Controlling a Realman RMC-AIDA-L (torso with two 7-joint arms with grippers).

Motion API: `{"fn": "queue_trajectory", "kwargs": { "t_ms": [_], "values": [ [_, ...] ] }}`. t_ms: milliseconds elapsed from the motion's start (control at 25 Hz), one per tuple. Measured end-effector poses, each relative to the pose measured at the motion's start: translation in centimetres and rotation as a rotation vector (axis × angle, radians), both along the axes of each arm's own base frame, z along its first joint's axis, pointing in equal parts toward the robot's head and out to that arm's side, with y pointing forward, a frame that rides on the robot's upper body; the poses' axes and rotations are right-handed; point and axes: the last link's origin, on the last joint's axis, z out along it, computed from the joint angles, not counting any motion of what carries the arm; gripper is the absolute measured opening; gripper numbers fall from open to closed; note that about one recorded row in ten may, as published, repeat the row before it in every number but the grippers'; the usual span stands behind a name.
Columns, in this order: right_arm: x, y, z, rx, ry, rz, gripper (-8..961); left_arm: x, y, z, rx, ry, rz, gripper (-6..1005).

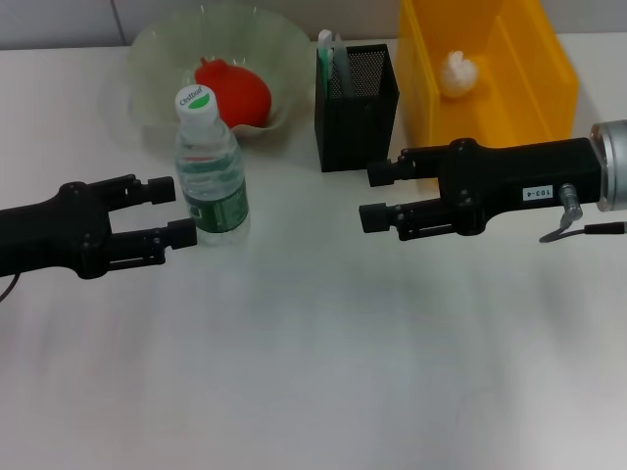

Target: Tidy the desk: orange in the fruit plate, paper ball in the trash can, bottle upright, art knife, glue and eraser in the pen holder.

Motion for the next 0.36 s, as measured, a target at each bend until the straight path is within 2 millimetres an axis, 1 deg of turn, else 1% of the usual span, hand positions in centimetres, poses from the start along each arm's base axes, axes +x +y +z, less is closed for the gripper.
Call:
{"fn": "queue_trajectory", "kwargs": {
  "t_ms": [360],
  "values": [
    [0.05,0.0,0.1,0.003,0.004,-0.003,753,-0.01,0.12,0.0,-0.006,0.004,0.008,802]
  ]
}}
